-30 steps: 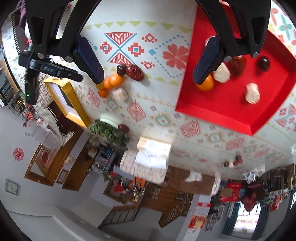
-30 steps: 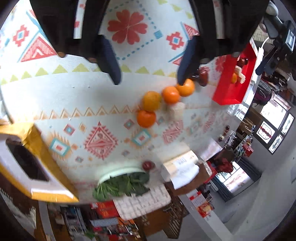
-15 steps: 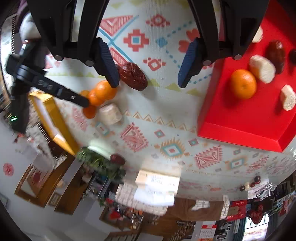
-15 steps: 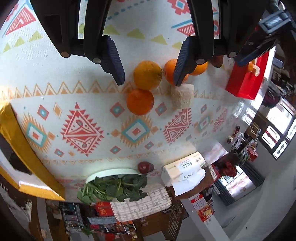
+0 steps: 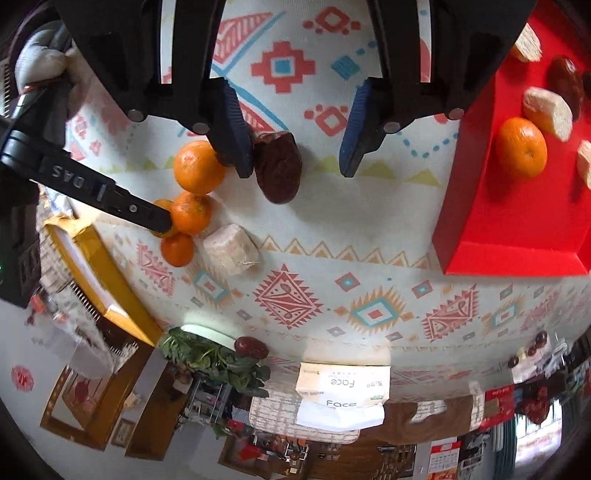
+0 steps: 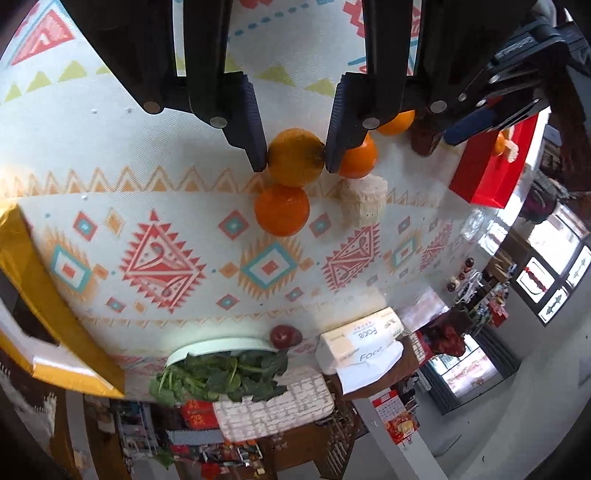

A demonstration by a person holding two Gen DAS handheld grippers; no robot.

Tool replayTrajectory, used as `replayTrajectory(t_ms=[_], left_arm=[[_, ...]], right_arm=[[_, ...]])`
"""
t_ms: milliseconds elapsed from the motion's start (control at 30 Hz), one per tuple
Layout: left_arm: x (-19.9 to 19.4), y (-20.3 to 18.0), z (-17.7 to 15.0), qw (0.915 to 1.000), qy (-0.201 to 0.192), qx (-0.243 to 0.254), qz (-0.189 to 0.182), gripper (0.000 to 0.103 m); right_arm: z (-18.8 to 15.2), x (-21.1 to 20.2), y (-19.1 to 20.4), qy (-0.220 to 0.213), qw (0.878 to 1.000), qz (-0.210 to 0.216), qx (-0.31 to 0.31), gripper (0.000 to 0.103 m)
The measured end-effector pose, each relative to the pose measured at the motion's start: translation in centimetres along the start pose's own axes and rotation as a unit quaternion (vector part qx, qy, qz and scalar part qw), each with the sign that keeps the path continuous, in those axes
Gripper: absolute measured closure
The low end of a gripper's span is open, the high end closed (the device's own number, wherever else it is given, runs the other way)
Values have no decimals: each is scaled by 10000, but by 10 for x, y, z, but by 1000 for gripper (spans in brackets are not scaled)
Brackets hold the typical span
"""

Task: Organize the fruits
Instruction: 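Grasp another red date with the left tool while the right tool grasps an orange, then carry the date into the red tray with left tool while right tool carries the orange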

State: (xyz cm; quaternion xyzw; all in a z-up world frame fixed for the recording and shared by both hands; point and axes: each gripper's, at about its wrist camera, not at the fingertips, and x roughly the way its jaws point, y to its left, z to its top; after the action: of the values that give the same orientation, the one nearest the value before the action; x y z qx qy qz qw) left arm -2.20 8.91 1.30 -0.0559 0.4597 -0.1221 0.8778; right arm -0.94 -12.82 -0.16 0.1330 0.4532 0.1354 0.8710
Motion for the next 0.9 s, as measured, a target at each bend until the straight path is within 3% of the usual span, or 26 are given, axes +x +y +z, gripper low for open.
replayTrajectory(t_ms=[233, 300, 400, 567, 800, 900], left_arm=[[8, 5, 3, 10000, -41, -17, -7, 57], [9, 5, 3, 9999, -21, 3, -108, 77], [8, 6, 2, 9999, -24, -18, -167, 78], [-3, 12, -2, 9994, -108, -181, -272, 78], [-50, 33, -7, 9960, -542, -522, -477, 78], [-77, 50, -12, 9942, -794, -605, -399, 78]], right_arm=[[2, 6, -5, -20, 9993, 325, 187, 63], [3, 5, -5, -12, 9993, 331, 169, 63], [1, 6, 0, 10, 9997, 227, 58, 69], [-1, 0, 2, -108, 9998, 164, 9, 69], [-1, -14, -3, -222, 9973, 640, 289, 69], [-6, -23, 7, -223, 9952, 884, 361, 69]])
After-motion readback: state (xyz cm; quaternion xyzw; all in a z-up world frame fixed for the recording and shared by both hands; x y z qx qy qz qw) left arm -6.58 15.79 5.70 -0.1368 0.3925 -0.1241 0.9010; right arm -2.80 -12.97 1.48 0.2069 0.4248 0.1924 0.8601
